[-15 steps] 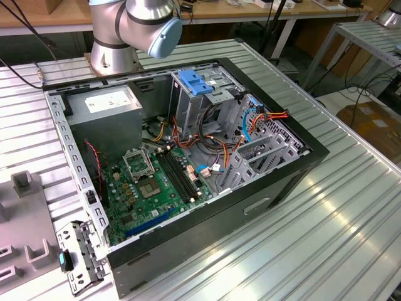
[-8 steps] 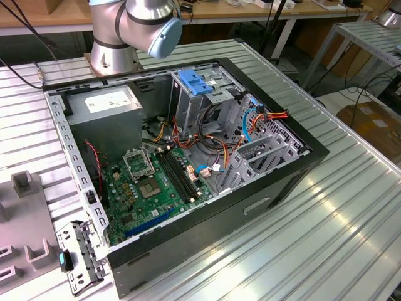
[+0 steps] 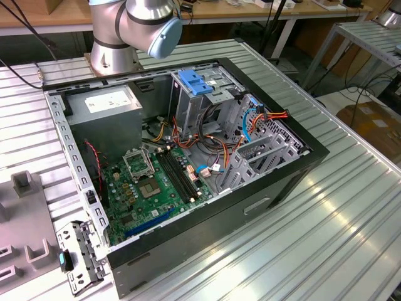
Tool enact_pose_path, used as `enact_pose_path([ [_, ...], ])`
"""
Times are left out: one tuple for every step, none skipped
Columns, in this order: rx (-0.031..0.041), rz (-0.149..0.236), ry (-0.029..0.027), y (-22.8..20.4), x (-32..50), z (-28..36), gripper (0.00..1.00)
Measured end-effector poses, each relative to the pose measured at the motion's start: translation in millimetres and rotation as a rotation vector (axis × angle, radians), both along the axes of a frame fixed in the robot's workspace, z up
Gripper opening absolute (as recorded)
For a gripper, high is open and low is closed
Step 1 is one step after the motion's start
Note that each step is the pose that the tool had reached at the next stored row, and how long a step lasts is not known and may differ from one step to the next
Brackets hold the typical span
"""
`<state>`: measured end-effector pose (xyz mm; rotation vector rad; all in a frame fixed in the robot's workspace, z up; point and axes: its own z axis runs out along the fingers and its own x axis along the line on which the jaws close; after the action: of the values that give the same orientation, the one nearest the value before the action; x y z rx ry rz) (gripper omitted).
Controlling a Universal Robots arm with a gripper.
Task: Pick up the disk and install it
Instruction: 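Pick up the disk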
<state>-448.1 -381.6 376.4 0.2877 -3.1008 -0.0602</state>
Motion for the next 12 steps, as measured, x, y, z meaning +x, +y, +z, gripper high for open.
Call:
enact_pose_path([
  [0.0001,0.011,-0.0001,0.0,0.0,0.0,0.11],
  [0.0001,0.024,-0.0001,0.0,0.0,0.0,0.11],
  [0.0000,0.035,-0.0001,0.0,0.0,0.0,0.11],
  [0.0001,0.056,0.0000,0.0,0.0,0.0,0.11],
  [0.0000,0.072,-0.0001,0.0,0.0,0.0,0.11],
  [0.0000,0.086,-0.0001,0.0,0.0,0.0,0.11],
  [0.0000,0.104,-0.0001,0.0,0.0,0.0,0.11],
  [0.0001,0.116,-0.0001,0.0,0.0,0.0,0.11],
  [0.0000,0.140,-0.0001,0.0,0.0,0.0,0.11],
  [0.0000,0.152,0.0000,0.0,0.0,0.0,0.11],
  [0.0000,0.164,-0.0001,0.0,0.0,0.0,0.11],
  [0.0001,0.175,-0.0001,0.0,0.0,0.0,0.11],
])
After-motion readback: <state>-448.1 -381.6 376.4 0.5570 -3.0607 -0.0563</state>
